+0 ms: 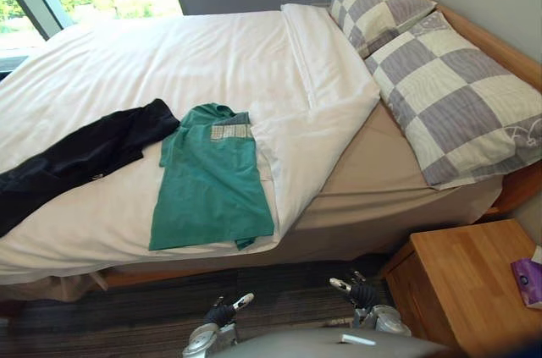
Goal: Tidy the bed and pick cloth on bed and put in laundry
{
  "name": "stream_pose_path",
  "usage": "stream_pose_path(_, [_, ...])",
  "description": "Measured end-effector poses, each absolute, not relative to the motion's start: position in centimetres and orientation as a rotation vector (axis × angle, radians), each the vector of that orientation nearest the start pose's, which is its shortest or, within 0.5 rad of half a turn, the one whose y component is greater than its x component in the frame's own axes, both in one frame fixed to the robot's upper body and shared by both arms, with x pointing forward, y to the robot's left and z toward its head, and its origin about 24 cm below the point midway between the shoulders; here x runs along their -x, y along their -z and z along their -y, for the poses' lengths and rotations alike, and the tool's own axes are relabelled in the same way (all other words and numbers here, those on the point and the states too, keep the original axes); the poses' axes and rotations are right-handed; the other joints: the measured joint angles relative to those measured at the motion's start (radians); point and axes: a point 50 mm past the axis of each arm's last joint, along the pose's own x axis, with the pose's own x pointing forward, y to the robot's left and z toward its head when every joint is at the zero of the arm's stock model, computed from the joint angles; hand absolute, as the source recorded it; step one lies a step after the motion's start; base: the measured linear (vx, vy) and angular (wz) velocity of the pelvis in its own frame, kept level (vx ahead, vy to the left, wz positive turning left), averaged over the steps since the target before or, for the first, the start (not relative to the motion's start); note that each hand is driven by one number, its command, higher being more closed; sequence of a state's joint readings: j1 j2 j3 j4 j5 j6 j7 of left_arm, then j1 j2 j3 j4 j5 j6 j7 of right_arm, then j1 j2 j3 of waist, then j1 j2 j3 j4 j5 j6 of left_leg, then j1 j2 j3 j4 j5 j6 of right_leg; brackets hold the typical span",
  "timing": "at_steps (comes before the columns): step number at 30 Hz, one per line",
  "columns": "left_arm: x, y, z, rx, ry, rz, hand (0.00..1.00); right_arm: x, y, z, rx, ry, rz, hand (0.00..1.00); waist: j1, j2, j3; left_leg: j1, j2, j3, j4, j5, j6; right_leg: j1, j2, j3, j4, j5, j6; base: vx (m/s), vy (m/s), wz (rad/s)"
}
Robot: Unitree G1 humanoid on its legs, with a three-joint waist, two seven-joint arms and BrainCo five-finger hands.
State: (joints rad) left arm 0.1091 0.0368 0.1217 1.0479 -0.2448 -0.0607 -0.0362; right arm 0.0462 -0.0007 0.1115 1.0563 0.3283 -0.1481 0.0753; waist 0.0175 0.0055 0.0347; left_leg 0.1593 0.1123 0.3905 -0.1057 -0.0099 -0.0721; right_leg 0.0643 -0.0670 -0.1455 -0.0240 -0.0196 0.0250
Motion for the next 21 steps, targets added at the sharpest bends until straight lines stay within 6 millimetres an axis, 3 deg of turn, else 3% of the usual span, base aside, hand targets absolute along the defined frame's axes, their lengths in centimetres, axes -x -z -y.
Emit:
stream_pose_path(5, [-8.7, 16.3, -18.4, 0.301, -0.348, -1.051, 0.00, -11.8, 15.6, 14.2, -0.331, 0.115, -0.969, 0.00, 0.002, -0.003, -0.004, 0.003, 0.013, 0.028, 0.000, -0.006, -0.009, 0.017, 0.013, 0.014, -0.056, 0.027, -0.006, 0.02, -0.016, -0.17])
stream_pose_path(8, [-8.6, 16.3, -18.6, 0.336, -0.413, -1.040, 0.00, -11.7, 15.7, 15.2, -0.436, 0.288, -0.964, 0.00, 0.003, -0.004, -0.004, 0.013, 0.026, 0.048, 0.000, -0.011, -0.017, 0.024, 0.022, 0.027, -0.070, 0.036, -0.009, 0.04, -0.030, -0.16])
stream_pose_path(10, [-8.6, 16.3, -18.7, 0.357, -0.466, -1.036, 0.00, -11.0, 15.8, 17.0, -0.535, 0.523, -0.948, 0.00, 0.003, -0.006, -0.006, 0.022, 0.030, 0.057, 0.000, -0.016, -0.024, 0.033, 0.028, 0.028, -0.070, 0.033, -0.012, 0.03, -0.024, -0.03])
stream_pose_path(14, [-8.4, 16.3, -19.1, 0.360, -0.486, -1.034, 0.00, -10.0, 15.4, 20.2, -0.517, 0.760, -0.883, 0.00, 0.005, -0.007, -0.005, 0.023, 0.032, 0.063, 0.000, -0.018, -0.027, 0.034, 0.027, 0.024, -0.070, 0.029, -0.012, 0.00, 0.000, 0.00])
stream_pose_path(16, [-8.3, 16.3, -19.5, 0.368, -0.506, -1.030, 0.00, -11.1, 13.9, 23.4, -0.473, 0.897, -0.768, 0.00, 0.003, -0.014, -0.005, 0.020, 0.030, 0.062, 0.000, -0.018, -0.027, 0.034, 0.024, 0.020, -0.070, 0.028, -0.011, -0.02, -0.017, 0.04])
stream_pose_path(19, [-8.1, 16.3, -19.7, 0.367, -0.497, -1.030, 0.00, -13.4, 11.0, 26.7, -0.404, 0.927, -0.583, 0.00, 0.002, -0.020, -0.009, 0.016, 0.027, 0.059, 0.000, -0.018, -0.027, 0.034, 0.018, 0.010, -0.070, 0.028, -0.009, -0.03, -0.012, 0.10])
stream_pose_path(21, [-7.5, 16.3, -19.9, 0.365, -0.486, -1.035, 0.00, -16.7, 6.0, 29.4, -0.296, 0.867, -0.338, 0.00, 0.001, -0.029, -0.016, 0.012, 0.024, 0.056, 0.000, -0.018, -0.026, 0.034, 0.012, -0.001, -0.069, 0.024, -0.005, -0.03, -0.011, 0.12])
